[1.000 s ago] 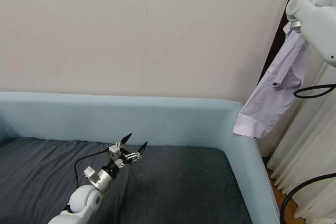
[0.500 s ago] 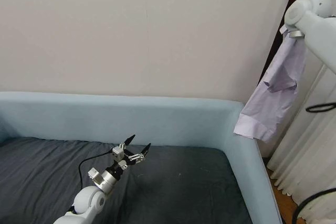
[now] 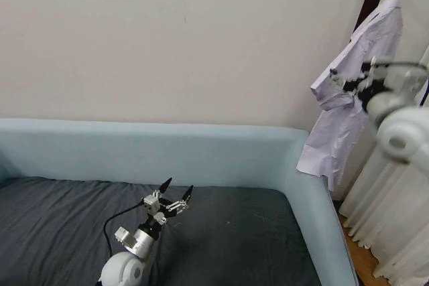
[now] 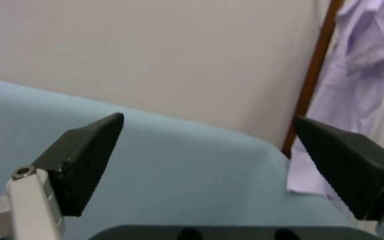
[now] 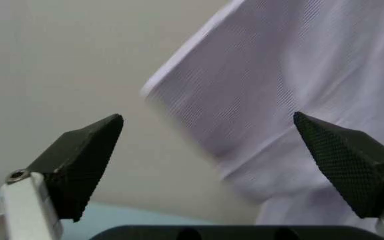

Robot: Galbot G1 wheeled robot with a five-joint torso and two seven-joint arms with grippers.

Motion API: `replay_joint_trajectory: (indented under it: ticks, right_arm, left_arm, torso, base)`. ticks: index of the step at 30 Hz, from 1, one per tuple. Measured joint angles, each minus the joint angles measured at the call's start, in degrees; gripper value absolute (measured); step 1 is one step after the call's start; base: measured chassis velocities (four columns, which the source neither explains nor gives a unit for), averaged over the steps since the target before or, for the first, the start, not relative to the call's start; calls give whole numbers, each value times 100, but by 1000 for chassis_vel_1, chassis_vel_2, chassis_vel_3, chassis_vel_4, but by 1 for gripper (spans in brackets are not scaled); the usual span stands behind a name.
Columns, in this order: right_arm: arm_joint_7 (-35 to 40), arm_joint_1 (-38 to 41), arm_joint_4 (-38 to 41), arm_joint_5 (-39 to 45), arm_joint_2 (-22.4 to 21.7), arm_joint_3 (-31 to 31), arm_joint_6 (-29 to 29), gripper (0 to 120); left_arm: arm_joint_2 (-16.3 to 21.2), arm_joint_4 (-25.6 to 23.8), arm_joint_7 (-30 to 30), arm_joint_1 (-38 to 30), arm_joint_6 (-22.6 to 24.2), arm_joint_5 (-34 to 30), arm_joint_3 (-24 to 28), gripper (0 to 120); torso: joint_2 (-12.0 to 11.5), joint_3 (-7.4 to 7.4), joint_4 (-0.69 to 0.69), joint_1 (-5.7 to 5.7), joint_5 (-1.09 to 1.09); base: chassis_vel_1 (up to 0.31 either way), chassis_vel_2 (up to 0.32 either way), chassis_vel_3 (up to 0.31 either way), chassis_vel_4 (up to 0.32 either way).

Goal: Pick up the clothes from the sofa and hang them on the clothes hanger.

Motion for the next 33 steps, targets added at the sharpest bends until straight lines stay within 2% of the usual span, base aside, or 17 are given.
replay_joint_trajectory:
  ticks: [1, 4, 5, 7, 10, 11, 12, 14, 15, 17, 20, 21, 23, 26, 29, 33]
  right_arm:
    - [0, 0, 0, 0, 0, 0, 0, 99]
    - [-668, -1155, -188, -604, 541, 587, 658, 100]
    - [-668, -1155, -188, -604, 541, 587, 658, 100]
    - [-1112, -2121, -229, -1042, 905, 1145, 1024, 100]
    - [-1425, -3335, -97, -1701, 1378, 1840, 1180, 100]
    - [-1425, -3335, -97, -1701, 1378, 1840, 1180, 100]
    - [-1393, -3675, 7, -2022, 1549, 2084, 1137, 100]
    - [-1445, -4578, 256, -2813, 2131, 2790, 1123, 100]
    - [-1445, -4578, 256, -2813, 2131, 2790, 1123, 100]
    - [-1577, -5055, 413, -3119, 2476, 3168, 1127, 100]
    - [-2031, -5984, 731, -3910, 3352, 3847, 1294, 100]
    - [-2031, -5984, 731, -3910, 3352, 3847, 1294, 100]
    - [-2083, -6318, 895, -4347, 3810, 4035, 1427, 100]
    - [-1982, -6604, 1122, -4574, 4322, 4085, 1425, 100]
    - [-1901, -6672, 1096, -4700, 4561, 4037, 1449, 100]
    - [-1887, -6652, 1081, -4699, 4557, 4015, 1449, 100]
  left_arm:
    - [0, 0, 0, 0, 0, 0, 0, 100]
    - [-308, -594, -215, 429, -59, 286, -303, 100]
    - [-308, -594, -215, 429, -59, 286, -303, 100]
    - [-491, -1022, -707, 690, -84, 626, -356, 100]
    - [-633, -1378, -1608, 1091, -184, 1526, -333, 100]
    - [-633, -1378, -1608, 1091, -184, 1526, -333, 100]
    - [-681, -1428, -1910, 1224, -346, 1850, -319, 100]
    - [-781, -1466, -2266, 1491, -596, 2236, -299, 100]
    - [-781, -1466, -2266, 1491, -596, 2236, -299, 100]
    - [-831, -1485, -2321, 1649, -644, 2302, -294, 100]
    - [-966, -1547, -2473, 1961, -616, 2321, -147, 100]
    - [-966, -1547, -2473, 1961, -616, 2321, -147, 100]
    - [-1061, -1608, -2573, 2105, -515, 2393, -44, 100]
    - [-1138, -1694, -2621, 2280, -430, 2539, 65, 100]
    - [-1171, -1741, -2611, 2353, -394, 2582, 79, 100]
    - [-1171, -1740, -2598, 2349, -389, 2583, 79, 100]
  torso:
    - [0, 0, 0, 0, 0]
    - [-1, 2, 5, 1, 4]
    - [-1, 2, 5, 1, 4]
    - [0, 0, -8, 0, 0]
    - [-1, 0, -10, 0, 3]
    - [-1, 0, -10, 0, 3]
    - [0, 0, -8, 0, 1]
    - [0, 0, -3, 0, -1]
    - [0, 0, -3, 0, -1]
    - [0, 0, -7, 0, 0]
    - [0, -1, -10, 0, 0]
    - [0, -1, -10, 0, 0]
    - [0, -1, -6, 0, 0]
    - [0, 0, -5, 0, -1]
    - [-1, 0, -5, 1, 0]
    - [-1, 1, -5, 1, 0]
  base:
    - [0, 0, 0, 0]
    - [0, 0, 0, 0]
    - [0, 0, 0, 0]
    - [0, 0, 0, 0]
    - [0, 0, 0, 0]
    - [0, 0, 0, 0]
    - [0, 0, 0, 0]
    - [0, 0, 0, 0]
    - [0, 0, 0, 0]
    - [0, 0, 0, 0]
    - [0, 0, 0, 0]
    - [0, 0, 0, 0]
    - [0, 0, 0, 0]
    - [0, 0, 0, 0]
    - [0, 0, 0, 0]
    - [0, 0, 0, 0]
